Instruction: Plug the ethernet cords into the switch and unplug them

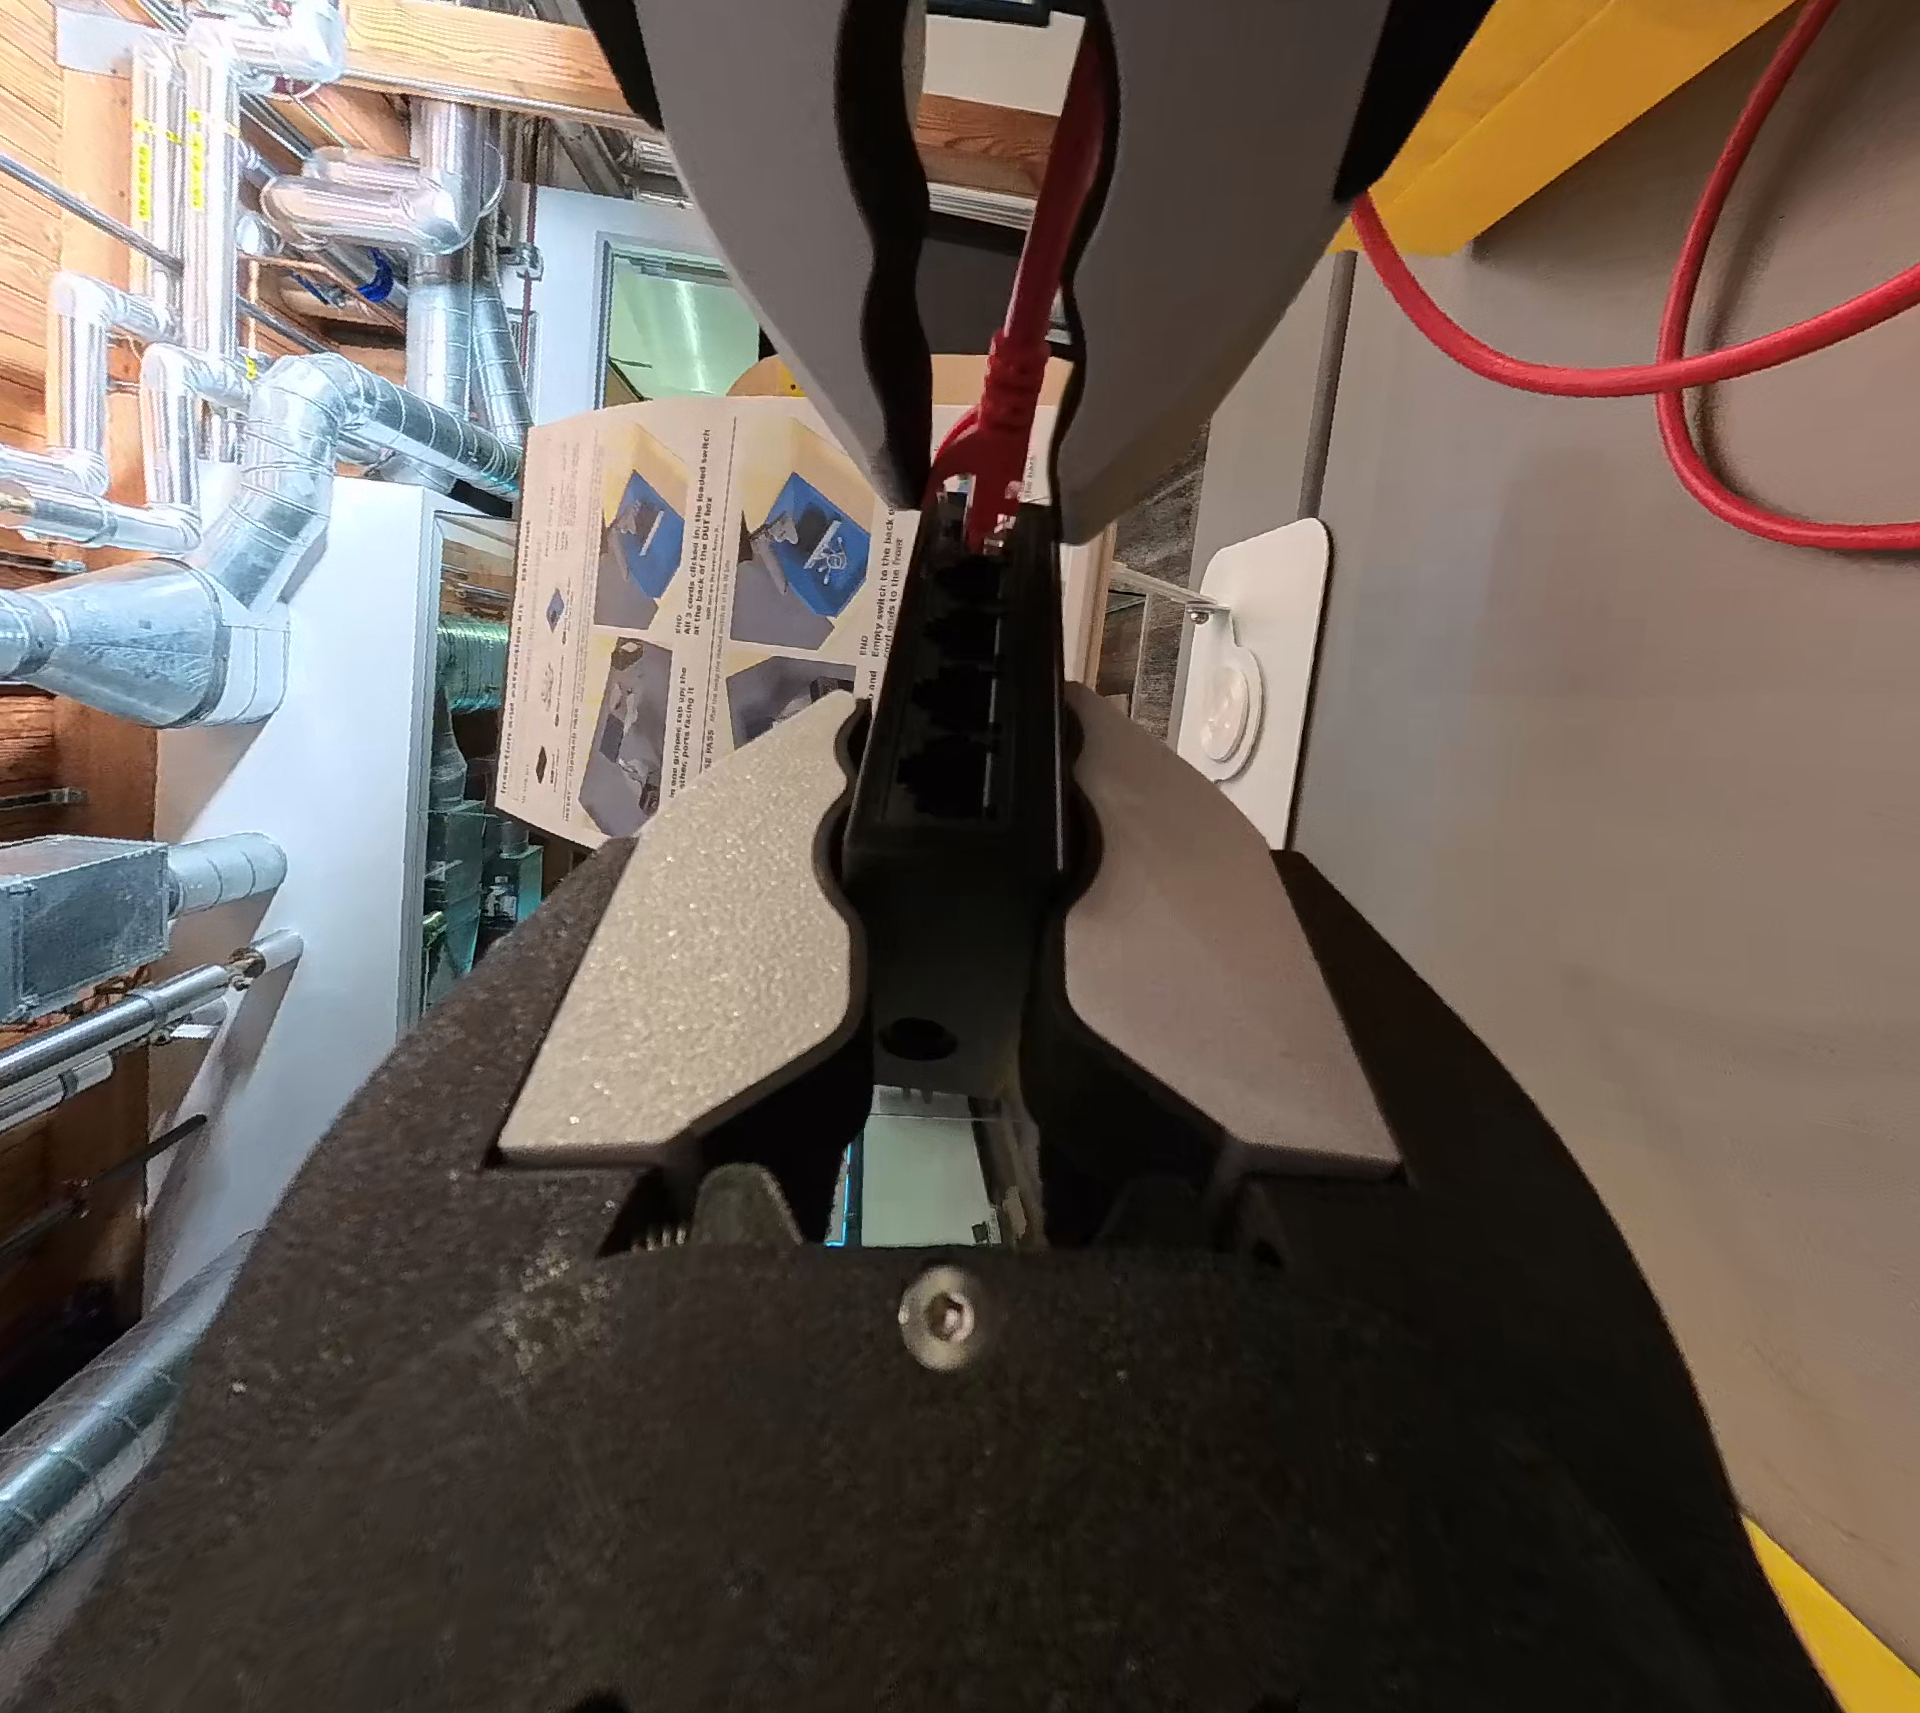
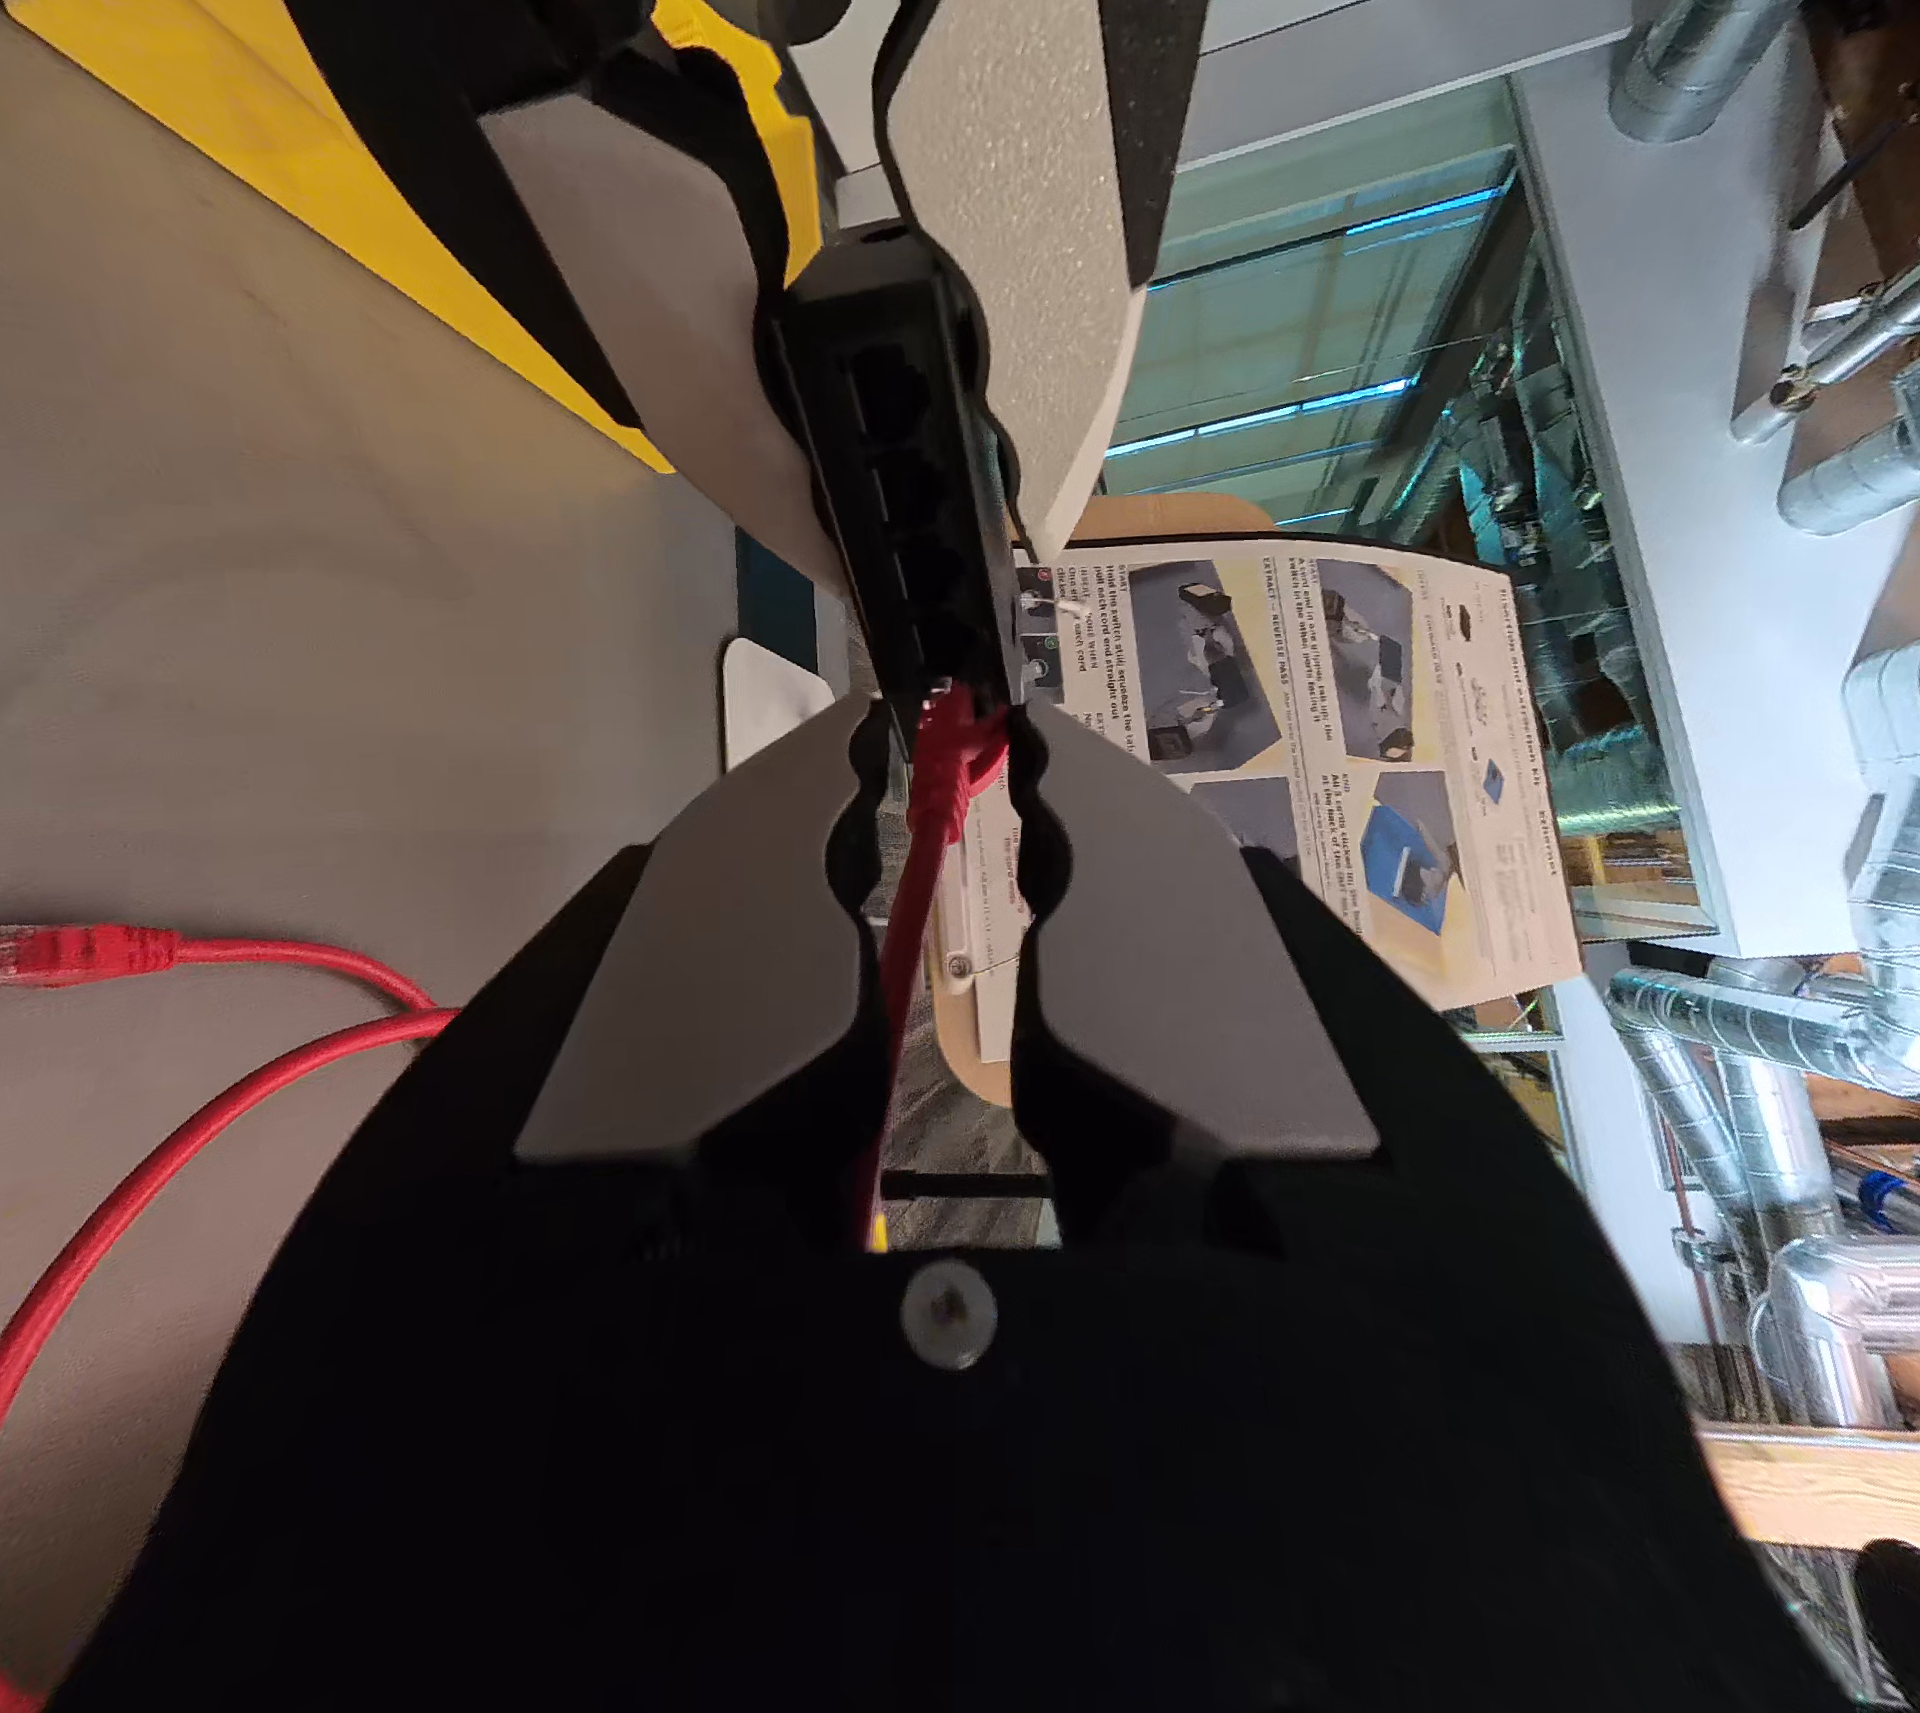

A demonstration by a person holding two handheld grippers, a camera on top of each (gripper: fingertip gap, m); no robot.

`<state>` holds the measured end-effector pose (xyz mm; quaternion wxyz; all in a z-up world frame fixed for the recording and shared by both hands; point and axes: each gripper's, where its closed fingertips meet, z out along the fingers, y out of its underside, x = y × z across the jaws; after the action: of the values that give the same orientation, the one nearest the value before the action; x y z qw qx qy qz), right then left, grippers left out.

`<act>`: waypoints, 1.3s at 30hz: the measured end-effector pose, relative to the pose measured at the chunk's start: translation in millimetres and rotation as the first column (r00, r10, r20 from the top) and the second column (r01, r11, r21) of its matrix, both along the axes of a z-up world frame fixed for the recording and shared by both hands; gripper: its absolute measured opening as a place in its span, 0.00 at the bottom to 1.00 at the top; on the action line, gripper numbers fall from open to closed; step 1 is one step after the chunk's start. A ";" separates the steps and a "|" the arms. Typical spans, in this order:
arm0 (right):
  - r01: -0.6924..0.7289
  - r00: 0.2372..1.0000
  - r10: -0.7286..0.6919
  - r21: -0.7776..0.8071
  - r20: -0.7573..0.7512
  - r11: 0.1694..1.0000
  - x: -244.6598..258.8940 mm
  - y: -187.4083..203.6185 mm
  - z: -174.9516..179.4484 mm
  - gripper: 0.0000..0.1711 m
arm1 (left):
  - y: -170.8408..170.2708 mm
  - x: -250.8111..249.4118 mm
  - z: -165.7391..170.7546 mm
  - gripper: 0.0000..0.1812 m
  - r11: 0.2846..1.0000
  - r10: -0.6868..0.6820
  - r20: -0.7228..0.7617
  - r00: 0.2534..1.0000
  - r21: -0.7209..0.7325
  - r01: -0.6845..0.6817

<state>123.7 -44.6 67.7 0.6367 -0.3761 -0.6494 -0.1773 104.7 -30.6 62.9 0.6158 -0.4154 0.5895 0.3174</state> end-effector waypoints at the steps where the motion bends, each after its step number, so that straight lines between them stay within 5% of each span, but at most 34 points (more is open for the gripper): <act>1: 0.000 1.000 0.000 0.002 -0.001 1.000 0.0 -0.1 0.4 0.14 | -0.2 -0.1 1.4 0.17 1.000 0.000 0.006 1.000 0.010 0.000; 10: 0.026 0.999 -0.029 0.110 0.022 0.994 -1.2 6.1 -1.8 0.11 | 4.1 -2.1 -2.5 0.17 1.000 0.017 0.004 1.000 -0.019 -0.017; 39: 0.042 0.999 -0.039 -0.098 0.038 0.994 3.5 0.3 -14.2 0.08 | 2.1 4.1 -13.1 0.18 0.998 -0.021 0.010 1.000 -0.063 0.022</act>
<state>127.2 -44.3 53.5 0.6018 -0.4170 -0.6610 -0.1646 108.8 -28.5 49.8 0.6084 -0.4298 0.6007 0.2901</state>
